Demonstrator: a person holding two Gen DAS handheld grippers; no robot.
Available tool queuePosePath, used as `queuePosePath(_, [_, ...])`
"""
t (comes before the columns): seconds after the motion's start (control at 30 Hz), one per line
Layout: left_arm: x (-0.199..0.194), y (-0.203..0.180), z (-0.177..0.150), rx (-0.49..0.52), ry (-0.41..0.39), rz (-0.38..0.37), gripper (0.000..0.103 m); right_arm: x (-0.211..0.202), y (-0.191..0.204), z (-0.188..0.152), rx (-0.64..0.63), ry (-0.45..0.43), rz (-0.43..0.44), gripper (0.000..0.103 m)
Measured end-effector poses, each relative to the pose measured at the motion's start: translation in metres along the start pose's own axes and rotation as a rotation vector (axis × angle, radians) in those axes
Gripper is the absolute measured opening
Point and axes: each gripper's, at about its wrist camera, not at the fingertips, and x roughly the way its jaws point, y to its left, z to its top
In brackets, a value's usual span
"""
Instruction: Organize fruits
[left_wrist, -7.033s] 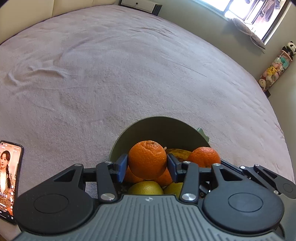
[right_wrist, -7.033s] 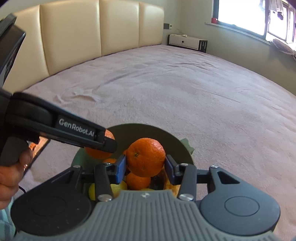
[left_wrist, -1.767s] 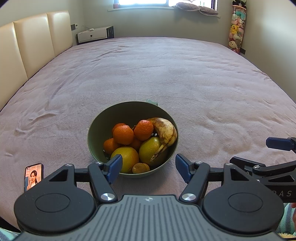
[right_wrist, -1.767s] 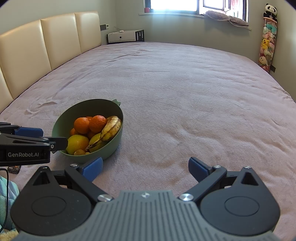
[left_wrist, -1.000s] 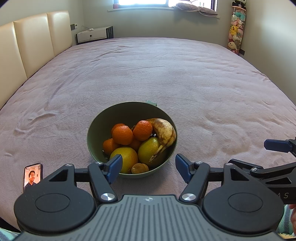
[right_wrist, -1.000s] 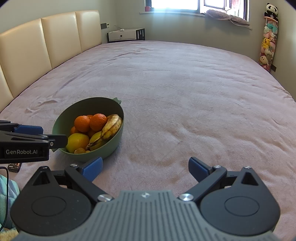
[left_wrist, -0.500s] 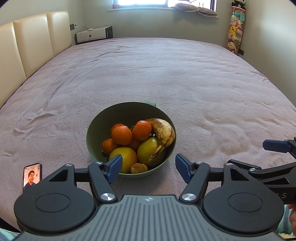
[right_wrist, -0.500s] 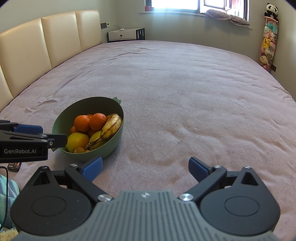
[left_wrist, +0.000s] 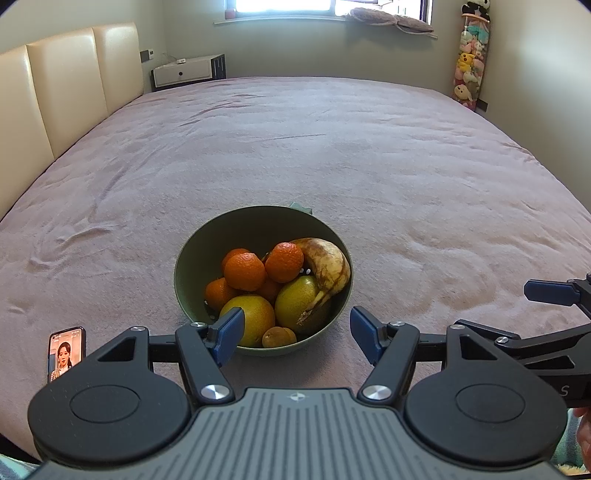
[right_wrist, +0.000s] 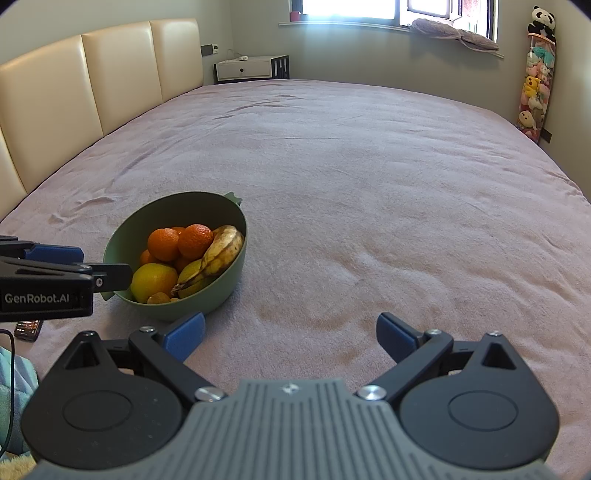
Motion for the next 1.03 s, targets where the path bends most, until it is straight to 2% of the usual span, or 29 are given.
queuePosePath(1.03, [-0.002,0.0039,-0.0002,-0.001,-0.007,-0.007,0.077,0.0032,-0.0014,-0.0024,0.008,0.017,-0.001,0.097])
